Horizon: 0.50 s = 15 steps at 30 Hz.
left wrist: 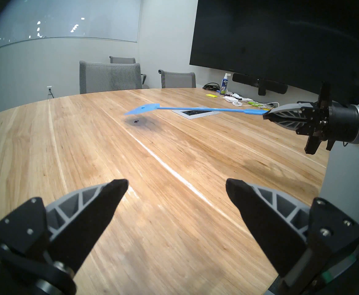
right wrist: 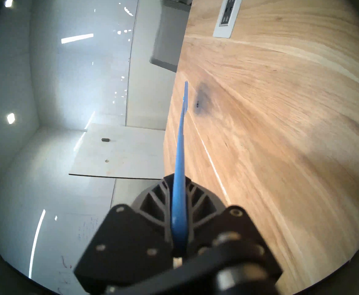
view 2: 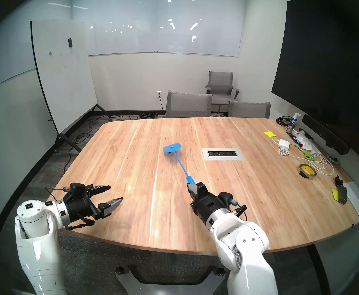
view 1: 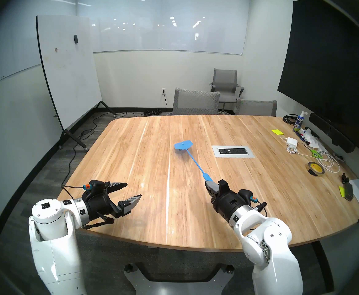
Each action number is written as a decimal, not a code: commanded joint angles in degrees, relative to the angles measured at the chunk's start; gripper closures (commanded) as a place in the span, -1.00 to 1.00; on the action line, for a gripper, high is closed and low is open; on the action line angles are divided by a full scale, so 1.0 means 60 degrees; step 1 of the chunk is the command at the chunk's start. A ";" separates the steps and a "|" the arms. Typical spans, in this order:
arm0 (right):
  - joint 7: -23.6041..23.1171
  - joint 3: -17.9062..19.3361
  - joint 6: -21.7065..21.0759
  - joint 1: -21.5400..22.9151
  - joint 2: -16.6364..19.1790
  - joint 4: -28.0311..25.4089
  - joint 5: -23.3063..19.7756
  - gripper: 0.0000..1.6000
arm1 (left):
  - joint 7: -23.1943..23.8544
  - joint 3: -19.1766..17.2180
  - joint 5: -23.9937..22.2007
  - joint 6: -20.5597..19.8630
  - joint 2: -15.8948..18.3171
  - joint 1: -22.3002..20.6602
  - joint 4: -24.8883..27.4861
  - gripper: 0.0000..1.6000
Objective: Swat a bug on table
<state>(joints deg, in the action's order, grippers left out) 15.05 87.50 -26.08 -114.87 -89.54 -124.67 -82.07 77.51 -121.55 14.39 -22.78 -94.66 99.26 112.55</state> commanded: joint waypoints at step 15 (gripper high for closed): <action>-0.2965 0.1705 -0.0574 -0.1446 0.0511 -0.1849 -0.1464 1.00 | 0.0009 0.0013 -0.0044 0.0008 0.0021 -0.0005 0.0123 -1.00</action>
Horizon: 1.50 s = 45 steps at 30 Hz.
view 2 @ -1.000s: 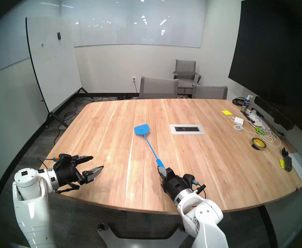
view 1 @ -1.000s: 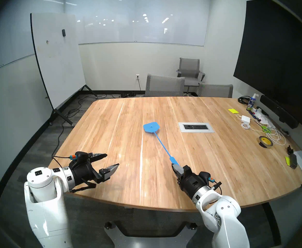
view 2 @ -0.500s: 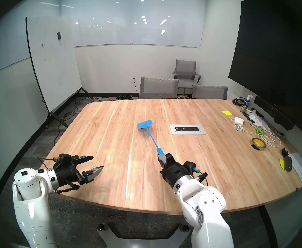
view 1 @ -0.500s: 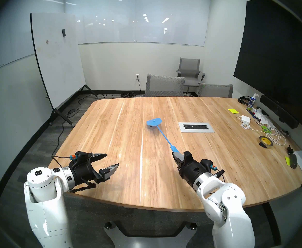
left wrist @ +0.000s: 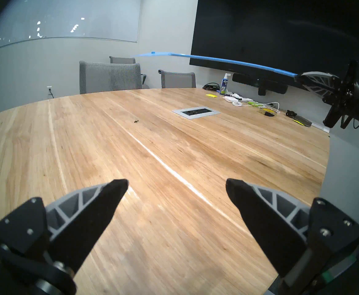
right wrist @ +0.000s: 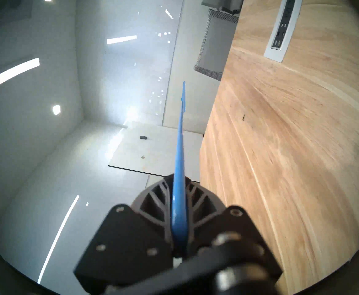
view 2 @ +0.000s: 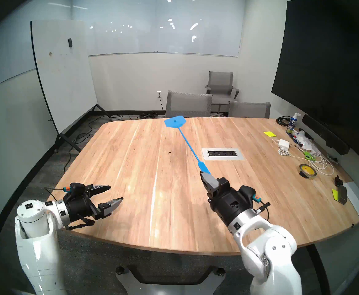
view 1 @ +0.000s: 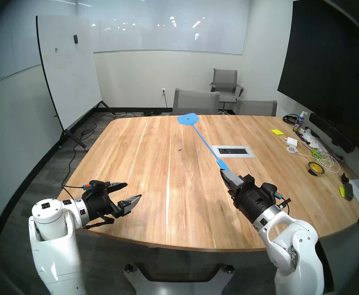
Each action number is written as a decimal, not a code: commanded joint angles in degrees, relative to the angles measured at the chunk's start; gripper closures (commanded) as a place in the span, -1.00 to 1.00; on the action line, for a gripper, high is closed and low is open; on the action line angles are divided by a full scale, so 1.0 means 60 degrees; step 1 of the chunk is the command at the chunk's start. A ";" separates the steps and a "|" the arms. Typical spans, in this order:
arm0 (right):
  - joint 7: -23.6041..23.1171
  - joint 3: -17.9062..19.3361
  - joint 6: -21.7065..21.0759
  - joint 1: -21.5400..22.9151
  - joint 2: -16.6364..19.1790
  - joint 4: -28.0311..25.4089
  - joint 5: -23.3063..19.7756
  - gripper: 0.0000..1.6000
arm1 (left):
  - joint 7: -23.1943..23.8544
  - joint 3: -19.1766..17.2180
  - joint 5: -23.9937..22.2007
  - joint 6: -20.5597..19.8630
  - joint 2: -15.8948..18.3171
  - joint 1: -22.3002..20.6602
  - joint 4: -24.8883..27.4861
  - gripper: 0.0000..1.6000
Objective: Swat a bug on table
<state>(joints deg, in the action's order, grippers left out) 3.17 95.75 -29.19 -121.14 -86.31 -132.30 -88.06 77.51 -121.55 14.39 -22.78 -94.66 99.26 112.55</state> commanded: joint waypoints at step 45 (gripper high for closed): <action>0.1429 -0.2154 0.1458 0.1682 -0.0423 0.2091 0.1404 1.00 | 0.0019 0.0010 -0.0035 0.0011 0.0023 -0.0016 0.0108 -1.00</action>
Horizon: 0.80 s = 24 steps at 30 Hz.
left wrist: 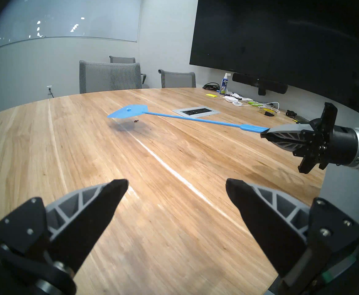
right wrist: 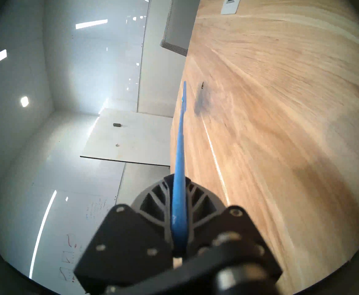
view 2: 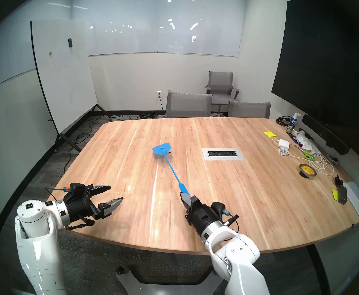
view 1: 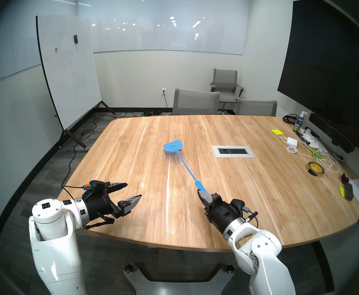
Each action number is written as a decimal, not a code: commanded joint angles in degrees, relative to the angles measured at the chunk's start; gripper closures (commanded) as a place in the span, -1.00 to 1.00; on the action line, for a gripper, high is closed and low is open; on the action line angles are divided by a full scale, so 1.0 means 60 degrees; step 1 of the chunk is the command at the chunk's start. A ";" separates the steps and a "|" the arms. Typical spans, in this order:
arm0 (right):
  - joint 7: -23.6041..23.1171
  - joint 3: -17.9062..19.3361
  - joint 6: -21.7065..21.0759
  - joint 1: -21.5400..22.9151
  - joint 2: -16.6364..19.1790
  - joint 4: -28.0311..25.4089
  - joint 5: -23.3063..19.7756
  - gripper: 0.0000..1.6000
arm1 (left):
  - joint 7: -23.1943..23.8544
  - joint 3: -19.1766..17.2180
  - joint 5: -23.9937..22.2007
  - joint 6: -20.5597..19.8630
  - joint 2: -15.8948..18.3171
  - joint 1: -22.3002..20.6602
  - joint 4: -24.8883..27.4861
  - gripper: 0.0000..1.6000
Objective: Swat a bug on table
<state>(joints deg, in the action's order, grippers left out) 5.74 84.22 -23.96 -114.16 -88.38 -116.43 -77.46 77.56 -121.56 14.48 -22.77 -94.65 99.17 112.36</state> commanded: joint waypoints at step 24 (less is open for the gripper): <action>0.0387 0.0446 0.0811 -0.0989 0.1450 -0.3049 -0.0092 1.00 | 0.0007 0.0012 -0.0054 0.0007 0.0017 0.0008 0.0154 -1.00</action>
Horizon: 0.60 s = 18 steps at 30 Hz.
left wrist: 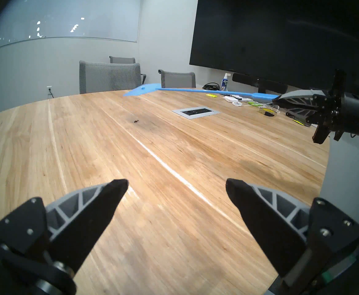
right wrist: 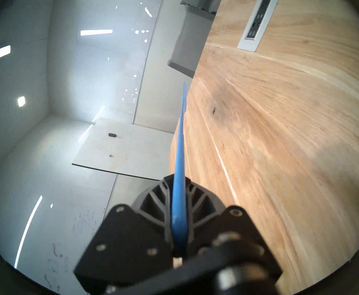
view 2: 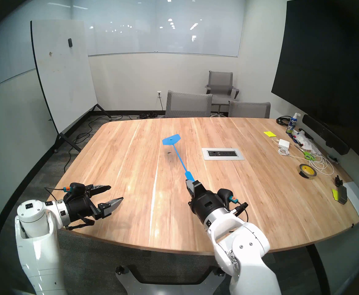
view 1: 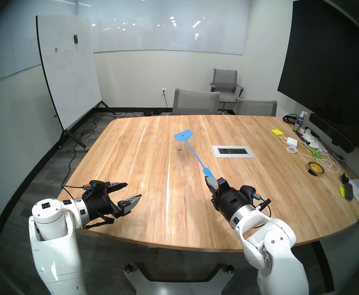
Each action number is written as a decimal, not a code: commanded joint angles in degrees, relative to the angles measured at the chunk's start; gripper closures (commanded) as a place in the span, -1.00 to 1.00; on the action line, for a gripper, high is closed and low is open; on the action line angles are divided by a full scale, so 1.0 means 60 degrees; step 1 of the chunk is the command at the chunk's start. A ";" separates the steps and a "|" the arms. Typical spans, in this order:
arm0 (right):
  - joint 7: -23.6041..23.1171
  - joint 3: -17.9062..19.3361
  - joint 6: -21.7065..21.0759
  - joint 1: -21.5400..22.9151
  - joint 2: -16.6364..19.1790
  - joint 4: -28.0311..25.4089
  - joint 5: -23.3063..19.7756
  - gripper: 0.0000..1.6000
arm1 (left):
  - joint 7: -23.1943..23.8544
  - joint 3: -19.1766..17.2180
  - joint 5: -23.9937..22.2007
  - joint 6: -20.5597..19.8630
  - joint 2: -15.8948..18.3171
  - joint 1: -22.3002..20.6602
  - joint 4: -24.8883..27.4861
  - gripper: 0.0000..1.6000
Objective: Swat a bug on table
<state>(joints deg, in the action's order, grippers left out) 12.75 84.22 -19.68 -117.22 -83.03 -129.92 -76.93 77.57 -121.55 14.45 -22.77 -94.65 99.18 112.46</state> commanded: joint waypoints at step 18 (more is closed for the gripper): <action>-0.3500 0.0872 0.0125 -0.1413 0.1259 -0.0256 -0.0885 1.00 | -0.0012 0.0017 -0.0065 0.0002 0.0016 0.0025 0.0161 -1.00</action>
<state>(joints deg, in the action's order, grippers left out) -2.62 91.88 -18.15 -125.21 -77.10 -134.27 -80.58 77.57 -121.56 14.46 -22.77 -94.65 99.18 112.43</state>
